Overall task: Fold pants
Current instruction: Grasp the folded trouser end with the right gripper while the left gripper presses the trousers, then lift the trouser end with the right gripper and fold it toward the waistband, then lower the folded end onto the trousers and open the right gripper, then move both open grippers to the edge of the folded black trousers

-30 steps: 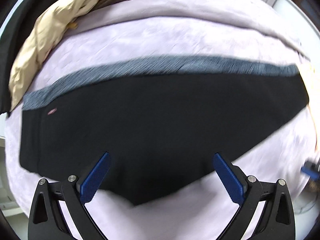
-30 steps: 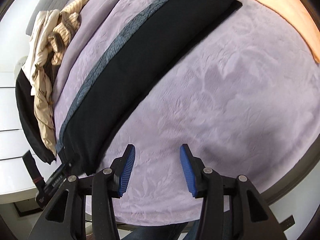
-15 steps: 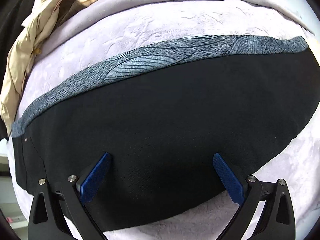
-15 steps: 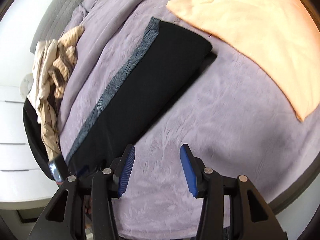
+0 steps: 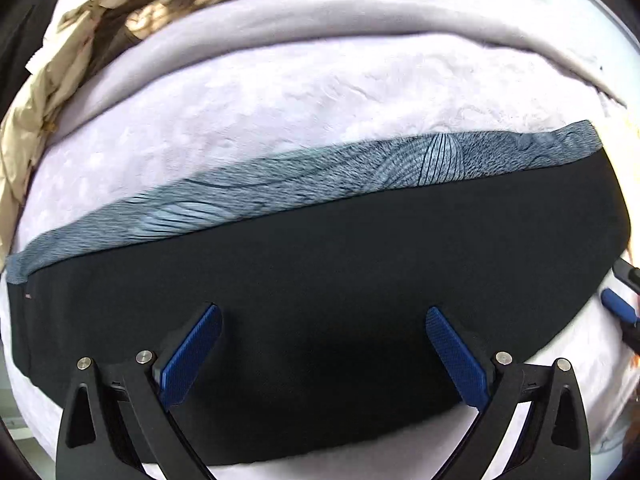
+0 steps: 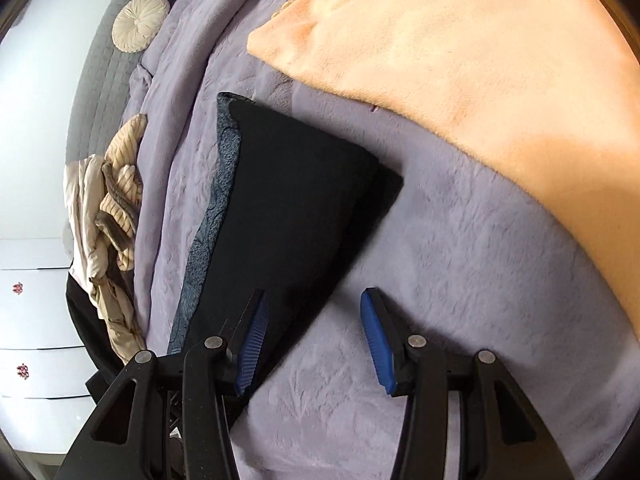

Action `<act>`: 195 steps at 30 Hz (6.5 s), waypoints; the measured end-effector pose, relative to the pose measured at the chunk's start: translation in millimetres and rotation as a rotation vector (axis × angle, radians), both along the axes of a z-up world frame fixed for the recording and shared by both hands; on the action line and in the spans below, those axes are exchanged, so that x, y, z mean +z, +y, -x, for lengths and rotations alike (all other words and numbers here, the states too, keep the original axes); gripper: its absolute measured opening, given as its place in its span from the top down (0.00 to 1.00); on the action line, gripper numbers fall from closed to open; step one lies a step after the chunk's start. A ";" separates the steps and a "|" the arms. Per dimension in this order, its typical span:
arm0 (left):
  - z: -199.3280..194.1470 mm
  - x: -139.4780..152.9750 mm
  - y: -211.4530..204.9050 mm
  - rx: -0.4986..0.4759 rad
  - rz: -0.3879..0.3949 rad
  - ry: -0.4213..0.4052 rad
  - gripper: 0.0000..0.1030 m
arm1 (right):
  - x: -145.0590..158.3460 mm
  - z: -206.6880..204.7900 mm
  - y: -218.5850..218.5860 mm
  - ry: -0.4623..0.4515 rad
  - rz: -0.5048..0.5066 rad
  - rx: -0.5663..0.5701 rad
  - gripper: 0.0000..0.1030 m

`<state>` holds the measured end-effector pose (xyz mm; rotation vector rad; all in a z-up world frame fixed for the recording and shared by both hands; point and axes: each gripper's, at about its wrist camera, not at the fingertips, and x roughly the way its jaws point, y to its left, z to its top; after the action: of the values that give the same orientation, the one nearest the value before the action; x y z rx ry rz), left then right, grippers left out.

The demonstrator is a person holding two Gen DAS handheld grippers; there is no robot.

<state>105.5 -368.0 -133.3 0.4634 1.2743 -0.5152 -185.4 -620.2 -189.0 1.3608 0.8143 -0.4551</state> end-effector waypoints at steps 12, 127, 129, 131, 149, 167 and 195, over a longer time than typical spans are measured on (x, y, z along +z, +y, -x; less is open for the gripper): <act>-5.1 3.2 -5.7 0.011 -0.017 -0.025 0.16 | -33.3 -42.1 -19.6 -0.258 -0.082 -0.030 0.65; -33.8 32.5 203.8 0.277 -0.064 0.041 0.21 | 82.8 -292.7 238.9 0.019 0.329 0.830 0.59; -30.7 37.1 222.9 0.317 -0.089 0.034 0.21 | 73.2 -315.9 258.0 -0.021 0.280 0.837 0.59; -27.8 40.9 240.9 0.356 -0.103 0.031 0.21 | 66.0 -335.2 278.3 -0.054 0.269 0.861 0.59; -9.0 60.7 246.1 0.397 -0.076 0.068 0.21 | 117.1 -249.6 282.7 0.132 0.332 0.996 0.32; 29.1 94.3 196.0 0.361 -0.092 0.054 0.21 | 111.4 -180.1 218.4 0.174 0.296 0.848 0.25; 16.7 96.0 249.0 0.318 0.057 0.101 0.00 | 114.5 -174.3 248.0 0.219 0.371 0.736 0.18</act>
<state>88.8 -119.1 -37.3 0.1827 1.3953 -0.3085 -11.1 -372.2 -74.5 0.6062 1.2670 -0.1559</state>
